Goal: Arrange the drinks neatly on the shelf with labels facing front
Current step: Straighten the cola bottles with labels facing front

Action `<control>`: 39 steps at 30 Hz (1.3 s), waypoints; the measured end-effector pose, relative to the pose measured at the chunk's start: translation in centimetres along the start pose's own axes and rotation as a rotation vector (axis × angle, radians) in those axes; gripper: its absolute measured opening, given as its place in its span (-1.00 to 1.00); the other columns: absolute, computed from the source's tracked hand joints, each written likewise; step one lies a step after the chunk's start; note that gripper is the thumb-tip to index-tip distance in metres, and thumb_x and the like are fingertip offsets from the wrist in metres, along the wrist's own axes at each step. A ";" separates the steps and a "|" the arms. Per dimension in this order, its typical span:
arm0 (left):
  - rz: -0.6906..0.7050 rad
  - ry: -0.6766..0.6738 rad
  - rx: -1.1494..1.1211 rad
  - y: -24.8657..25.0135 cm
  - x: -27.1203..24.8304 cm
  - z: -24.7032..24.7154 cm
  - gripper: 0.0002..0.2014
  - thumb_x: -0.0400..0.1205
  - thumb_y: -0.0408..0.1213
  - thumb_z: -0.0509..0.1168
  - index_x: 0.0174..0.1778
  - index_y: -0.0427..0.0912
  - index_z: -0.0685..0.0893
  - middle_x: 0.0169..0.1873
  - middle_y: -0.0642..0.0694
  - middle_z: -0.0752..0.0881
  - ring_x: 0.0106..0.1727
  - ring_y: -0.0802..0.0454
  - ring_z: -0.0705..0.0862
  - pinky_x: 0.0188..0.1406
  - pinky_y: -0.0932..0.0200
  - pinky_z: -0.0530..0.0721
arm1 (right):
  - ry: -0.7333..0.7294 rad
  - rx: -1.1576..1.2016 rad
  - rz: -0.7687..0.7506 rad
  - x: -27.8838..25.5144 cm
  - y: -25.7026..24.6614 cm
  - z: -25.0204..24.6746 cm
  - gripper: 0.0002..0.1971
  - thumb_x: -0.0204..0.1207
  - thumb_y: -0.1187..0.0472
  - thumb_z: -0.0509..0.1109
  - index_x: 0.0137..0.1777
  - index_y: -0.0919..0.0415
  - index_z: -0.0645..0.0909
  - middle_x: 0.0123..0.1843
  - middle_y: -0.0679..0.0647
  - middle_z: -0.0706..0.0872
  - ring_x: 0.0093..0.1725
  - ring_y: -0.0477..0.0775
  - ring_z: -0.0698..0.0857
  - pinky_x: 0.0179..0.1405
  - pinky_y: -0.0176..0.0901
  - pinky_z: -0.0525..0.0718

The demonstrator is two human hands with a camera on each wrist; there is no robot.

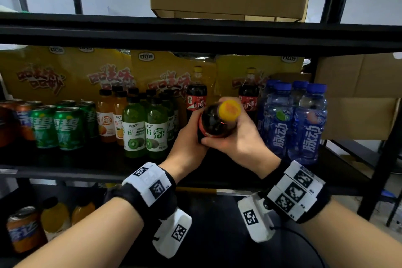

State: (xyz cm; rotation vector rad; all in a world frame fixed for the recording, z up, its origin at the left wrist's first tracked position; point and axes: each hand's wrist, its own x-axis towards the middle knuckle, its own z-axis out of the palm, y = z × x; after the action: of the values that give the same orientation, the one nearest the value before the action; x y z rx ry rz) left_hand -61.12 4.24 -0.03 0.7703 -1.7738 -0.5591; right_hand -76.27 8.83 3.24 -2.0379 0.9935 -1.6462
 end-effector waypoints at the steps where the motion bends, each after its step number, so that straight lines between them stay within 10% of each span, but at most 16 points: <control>1: 0.014 0.014 0.002 -0.1 -0.1 -0.2 -0.30 0.51 -0.37 0.39 0.53 0.28 0.44 0.22 0.57 0.66 0.31 0.54 0.60 0.21 0.55 0.52 | -0.024 0.009 -0.013 -0.3 -0.1 0.0 -0.20 0.22 0.49 0.76 0.29 -0.18 0.50 0.19 -0.22 0.70 0.26 -0.32 0.70 0.26 -0.48 0.58; 7: 0.061 -0.014 -0.079 0.1 -0.3 -1.0 -0.37 0.52 -0.34 0.45 0.52 0.14 0.52 0.29 0.38 0.71 0.41 0.34 0.63 0.39 0.32 0.60 | -0.018 0.030 -0.025 -0.7 -0.3 0.2 -0.28 0.26 0.48 0.74 0.34 -0.02 0.58 0.22 -0.14 0.76 0.33 -0.20 0.71 0.37 -0.36 0.61; 11: -0.041 -0.037 -0.128 -0.1 -0.7 -1.4 -0.14 0.57 -0.39 0.54 0.72 0.09 0.25 0.42 0.30 0.62 0.47 0.34 0.58 0.45 0.29 0.59 | 0.027 -0.049 0.149 2.0 -0.3 0.3 -0.41 0.22 0.11 0.82 0.15 -0.31 0.61 0.06 -0.35 0.80 0.10 -0.47 0.73 -0.02 -0.61 0.65; 16: -0.145 0.054 0.054 -1.3 -1.7 -1.5 -0.21 0.63 -0.22 0.51 0.72 0.06 0.25 0.39 0.12 0.62 0.39 0.19 0.65 0.38 0.13 0.65 | 0.031 -0.014 0.379 4.9 0.8 1.2 -0.39 0.27 -0.02 0.79 0.29 -0.13 0.61 0.11 -0.15 0.81 0.06 -0.11 0.82 -0.35 -0.19 0.80; 27: -0.186 -0.122 0.448 -2.4 -2.3 -4.7 -0.49 0.68 -0.11 0.42 0.57 -0.10 0.59 0.31 -0.07 0.77 0.34 -0.04 0.72 0.34 -0.04 0.69 | -0.203 -0.216 0.527 4.9 2.1 3.3 -0.42 0.40 0.09 0.74 0.36 -0.05 0.58 0.22 -0.06 0.75 0.15 0.02 0.76 -0.17 0.06 0.86; 33: -0.175 -0.299 0.814 -2.4 -3.9 -5.3 -0.45 0.68 0.31 0.20 0.38 -0.03 0.68 0.14 -0.05 0.74 0.15 -0.07 0.72 0.09 -0.06 0.75 | -0.150 -0.260 0.528 5.3 2.9 4.7 -0.55 0.39 0.04 0.74 0.21 -0.09 0.64 0.13 -0.06 0.78 0.09 0.01 0.77 -0.17 0.09 0.89; 39: -0.114 -0.328 0.827 -3.1 -4.9 -5.4 -0.43 0.75 0.31 0.07 0.33 -0.01 0.76 0.31 -0.03 0.70 0.29 -0.08 0.68 0.16 -0.02 0.71 | -0.042 -0.299 0.521 5.7 3.5 6.4 -0.66 0.40 0.06 0.73 -0.04 -0.20 0.60 -0.01 -0.14 0.77 -0.05 -0.07 0.77 -0.25 -0.02 0.83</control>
State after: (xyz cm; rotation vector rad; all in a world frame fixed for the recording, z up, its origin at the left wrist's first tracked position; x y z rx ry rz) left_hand -54.24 5.69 -3.67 1.4068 -2.2983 0.0152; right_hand -70.80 1.38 3.36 -1.7553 1.6647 -1.2313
